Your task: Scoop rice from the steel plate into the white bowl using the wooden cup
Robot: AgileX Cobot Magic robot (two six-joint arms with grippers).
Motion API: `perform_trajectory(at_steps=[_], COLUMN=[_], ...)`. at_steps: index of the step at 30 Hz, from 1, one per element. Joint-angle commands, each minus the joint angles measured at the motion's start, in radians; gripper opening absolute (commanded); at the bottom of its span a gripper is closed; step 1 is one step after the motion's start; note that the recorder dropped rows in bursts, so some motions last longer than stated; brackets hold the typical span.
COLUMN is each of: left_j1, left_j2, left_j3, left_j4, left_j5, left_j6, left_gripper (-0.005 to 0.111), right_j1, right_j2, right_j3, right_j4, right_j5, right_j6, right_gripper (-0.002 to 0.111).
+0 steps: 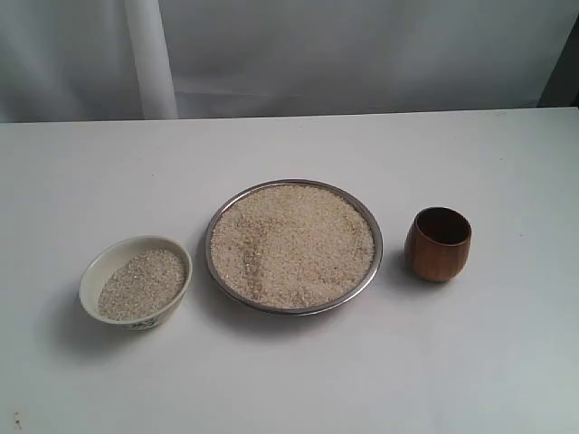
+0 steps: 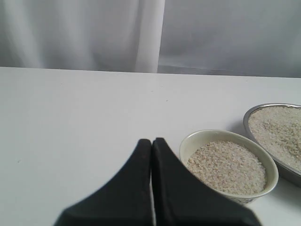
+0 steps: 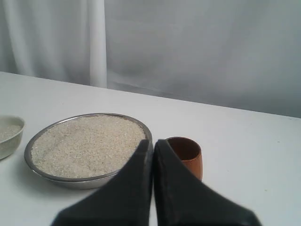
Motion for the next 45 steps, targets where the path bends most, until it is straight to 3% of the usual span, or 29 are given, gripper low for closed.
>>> perform_trajectory(at_steps=[1, 14, 29, 32, 38, 41, 45], left_j1=[-0.004, -0.004, -0.004, -0.004, -0.004, -0.004, -0.004], left_j2=[-0.003, -0.003, -0.003, -0.003, -0.003, -0.003, -0.003], left_j3=[-0.003, -0.003, -0.003, -0.003, -0.003, -0.003, -0.003], left_j4=[-0.007, -0.007, -0.007, -0.007, -0.007, -0.007, -0.007], left_j5=[-0.005, -0.005, -0.005, -0.005, -0.005, -0.005, -0.005], left_j6=[-0.004, -0.003, -0.006, -0.006, -0.004, -0.004, -0.004], left_gripper=[0.0, 0.0, 0.0, 0.0, 0.0, 0.0, 0.0], right_j1=[-0.008, -0.008, -0.008, -0.008, -0.008, -0.008, -0.006], right_j2=[-0.005, -0.005, 0.046, 0.164, 0.572, 0.787, 1.057], right_j3=[0.004, 0.004, 0.004, 0.004, -0.17, -0.275, -0.339], right_j4=[-0.003, -0.005, 0.004, -0.008, -0.161, -0.286, -0.417], right_j5=[0.003, -0.002, -0.346, -0.458, -0.471, -0.507, -0.708], right_j6=[0.003, 0.003, 0.011, 0.013, 0.071, 0.192, 0.423], right_gripper=[0.0, 0.0, 0.0, 0.0, 0.0, 0.0, 0.0])
